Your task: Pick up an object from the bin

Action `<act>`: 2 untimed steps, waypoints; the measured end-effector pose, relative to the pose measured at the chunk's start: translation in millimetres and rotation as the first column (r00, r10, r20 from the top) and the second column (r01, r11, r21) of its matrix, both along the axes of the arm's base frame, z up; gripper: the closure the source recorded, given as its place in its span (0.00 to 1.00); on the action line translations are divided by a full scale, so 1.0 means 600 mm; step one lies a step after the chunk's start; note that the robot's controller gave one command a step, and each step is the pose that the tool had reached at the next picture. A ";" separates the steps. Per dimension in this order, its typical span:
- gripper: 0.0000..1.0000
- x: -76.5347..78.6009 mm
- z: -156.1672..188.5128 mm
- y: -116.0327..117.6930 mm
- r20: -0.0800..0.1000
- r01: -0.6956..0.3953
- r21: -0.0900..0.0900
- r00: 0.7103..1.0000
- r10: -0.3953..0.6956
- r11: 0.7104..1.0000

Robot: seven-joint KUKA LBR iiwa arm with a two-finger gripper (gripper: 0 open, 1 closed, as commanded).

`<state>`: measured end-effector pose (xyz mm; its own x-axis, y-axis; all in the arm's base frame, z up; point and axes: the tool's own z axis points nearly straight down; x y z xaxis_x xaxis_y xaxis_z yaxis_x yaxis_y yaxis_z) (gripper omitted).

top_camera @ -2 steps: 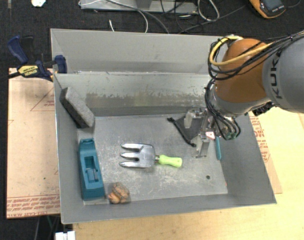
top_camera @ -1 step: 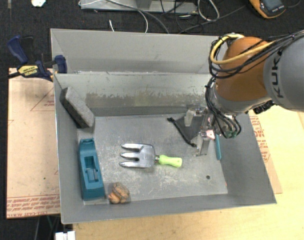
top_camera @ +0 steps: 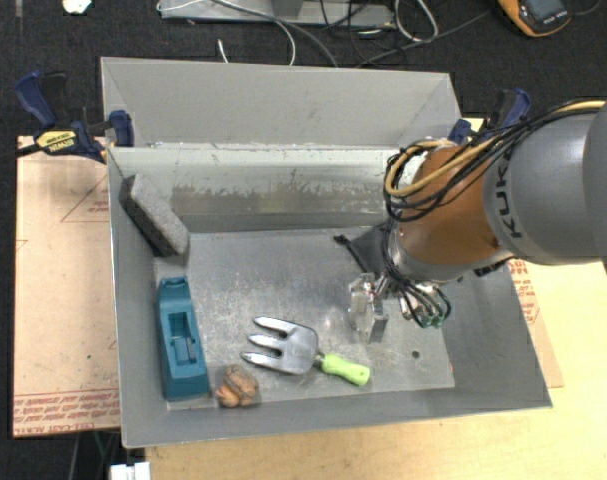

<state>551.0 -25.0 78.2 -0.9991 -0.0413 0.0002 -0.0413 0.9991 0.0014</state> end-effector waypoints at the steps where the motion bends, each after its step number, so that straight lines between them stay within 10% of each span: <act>1: 0.00 0.000 0.000 0.000 0.000 -0.001 0.000 1.000 0.001 1.000; 2: 0.00 0.000 0.000 0.000 0.000 -0.002 0.000 1.000 0.002 1.000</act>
Offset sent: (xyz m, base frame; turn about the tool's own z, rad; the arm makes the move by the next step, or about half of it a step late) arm 0.0000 0.0000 0.0000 0.0000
